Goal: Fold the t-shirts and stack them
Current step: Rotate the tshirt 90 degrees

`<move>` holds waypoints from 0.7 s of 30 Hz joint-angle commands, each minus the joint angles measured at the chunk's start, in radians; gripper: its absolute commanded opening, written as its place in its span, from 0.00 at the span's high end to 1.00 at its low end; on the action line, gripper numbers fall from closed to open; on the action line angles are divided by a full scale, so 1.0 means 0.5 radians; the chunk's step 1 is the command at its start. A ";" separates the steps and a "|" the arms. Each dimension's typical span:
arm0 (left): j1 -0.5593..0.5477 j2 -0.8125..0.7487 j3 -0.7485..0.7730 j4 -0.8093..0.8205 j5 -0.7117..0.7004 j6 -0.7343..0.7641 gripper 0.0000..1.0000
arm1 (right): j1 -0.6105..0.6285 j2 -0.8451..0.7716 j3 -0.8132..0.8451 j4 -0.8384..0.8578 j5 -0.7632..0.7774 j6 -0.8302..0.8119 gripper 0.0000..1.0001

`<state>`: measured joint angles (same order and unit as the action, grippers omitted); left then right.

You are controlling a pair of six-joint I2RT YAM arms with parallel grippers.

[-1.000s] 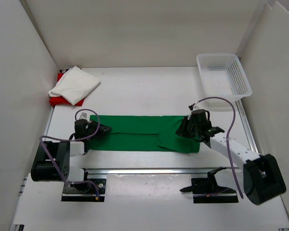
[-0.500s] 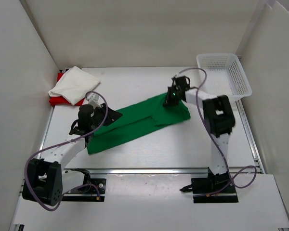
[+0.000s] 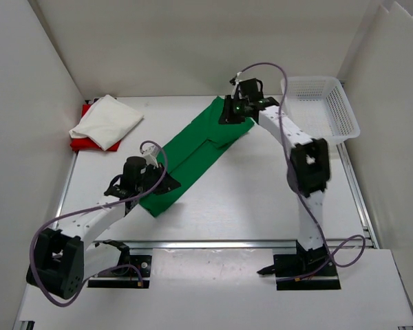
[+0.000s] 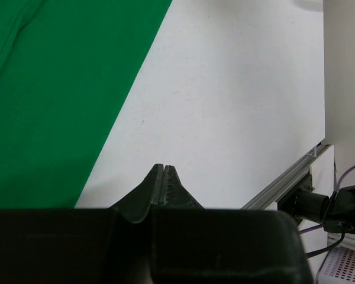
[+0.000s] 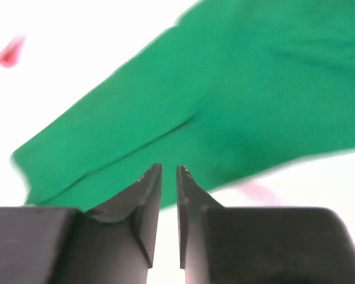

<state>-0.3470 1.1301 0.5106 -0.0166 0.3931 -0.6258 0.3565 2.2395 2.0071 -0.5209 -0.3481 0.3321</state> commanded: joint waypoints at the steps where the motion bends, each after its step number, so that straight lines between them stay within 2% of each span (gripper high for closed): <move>1: 0.034 -0.183 -0.064 0.015 -0.013 0.015 1.00 | 0.075 -0.832 -0.463 0.390 0.067 0.013 0.84; 4: 0.105 -0.306 -0.086 0.000 0.005 0.027 1.00 | 0.210 -1.277 -1.446 0.834 0.098 0.170 0.78; 8: 0.181 -0.321 0.009 -0.126 0.063 0.083 1.00 | 0.513 -1.433 -2.126 1.329 0.144 0.424 0.70; 11: 0.194 -0.376 0.052 -0.139 0.048 0.073 0.99 | 0.704 -1.280 -2.247 1.520 0.217 0.593 0.63; 16: 0.221 -0.380 0.093 -0.212 0.036 0.098 0.97 | 0.845 -0.936 -2.039 1.514 0.451 0.673 0.54; 18: 0.221 -0.422 0.028 -0.185 0.030 0.095 0.95 | 0.873 -0.783 -1.956 1.478 0.530 0.719 0.46; 20: 0.218 -0.435 -0.002 -0.166 0.024 0.092 0.94 | 0.898 -0.697 -1.922 1.453 0.543 0.738 0.45; 21: 0.209 -0.423 -0.024 -0.160 0.018 0.086 0.94 | 0.898 -0.629 -1.879 1.441 0.558 0.774 0.48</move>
<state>-0.2440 0.9371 0.5198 -0.0986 0.4011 -0.5941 0.7979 1.8637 1.0245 0.1734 -0.1513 0.6674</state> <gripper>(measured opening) 0.066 0.523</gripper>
